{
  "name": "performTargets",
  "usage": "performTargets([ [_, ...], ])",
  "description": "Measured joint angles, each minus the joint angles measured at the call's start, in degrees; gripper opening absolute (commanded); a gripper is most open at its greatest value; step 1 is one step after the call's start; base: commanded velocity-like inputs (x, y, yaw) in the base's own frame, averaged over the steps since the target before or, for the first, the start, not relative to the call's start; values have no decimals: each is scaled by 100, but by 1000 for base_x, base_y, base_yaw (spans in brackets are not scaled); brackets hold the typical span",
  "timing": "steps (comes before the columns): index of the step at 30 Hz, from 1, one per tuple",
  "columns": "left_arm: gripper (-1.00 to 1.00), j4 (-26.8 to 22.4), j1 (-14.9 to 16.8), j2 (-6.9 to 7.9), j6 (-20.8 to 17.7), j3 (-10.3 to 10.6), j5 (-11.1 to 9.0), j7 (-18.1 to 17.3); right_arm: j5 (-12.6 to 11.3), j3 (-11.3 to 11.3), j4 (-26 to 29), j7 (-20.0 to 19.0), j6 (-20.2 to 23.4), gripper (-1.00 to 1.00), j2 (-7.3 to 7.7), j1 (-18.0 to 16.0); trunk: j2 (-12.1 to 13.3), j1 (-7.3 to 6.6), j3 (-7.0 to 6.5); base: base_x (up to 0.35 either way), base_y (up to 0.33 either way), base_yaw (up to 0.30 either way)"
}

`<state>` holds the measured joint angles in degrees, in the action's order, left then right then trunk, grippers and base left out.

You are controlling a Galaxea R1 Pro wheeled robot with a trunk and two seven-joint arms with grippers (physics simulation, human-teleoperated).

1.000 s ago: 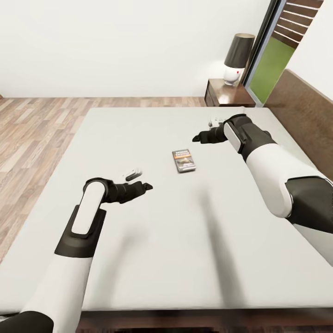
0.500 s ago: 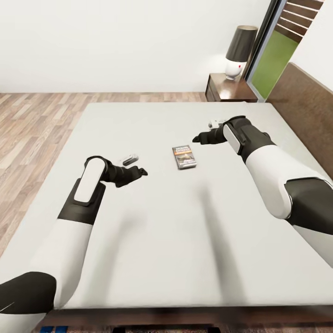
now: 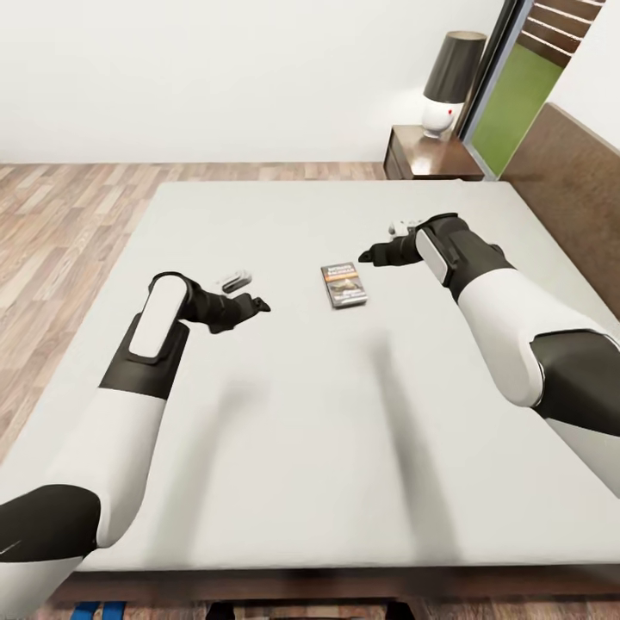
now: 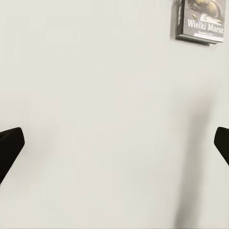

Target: In the bedroom, move the book from the bed onto either nightstand, and place the two sandals side by side next to the bed.

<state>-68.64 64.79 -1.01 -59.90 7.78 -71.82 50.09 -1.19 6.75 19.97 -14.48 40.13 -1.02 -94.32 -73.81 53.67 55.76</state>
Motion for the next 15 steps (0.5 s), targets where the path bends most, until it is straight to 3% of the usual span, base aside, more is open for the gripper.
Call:
performTargets([
  [6,100,-116,138,21,1,3,-117,7,-1,-5,6,87,-15,100,-4,-17,-241,132,161,0,0,0],
  [10,100,-439,186,175,-6,7,-582,142,-5,-7,8,264,-24,100,-6,-23,-401,220,268,0,0,0],
  [13,100,-656,182,399,-6,25,-1031,352,-8,-8,10,345,-27,100,-7,-26,-522,286,349,0,0,0],
  [14,100,-755,173,536,-5,33,-1280,452,-9,-8,13,375,-29,100,-7,-28,-562,308,375,0,0,0],
  [15,100,-758,172,542,-5,34,-1298,456,-9,-8,13,376,-29,100,-7,-28,-602,330,402,0,0,0],
])
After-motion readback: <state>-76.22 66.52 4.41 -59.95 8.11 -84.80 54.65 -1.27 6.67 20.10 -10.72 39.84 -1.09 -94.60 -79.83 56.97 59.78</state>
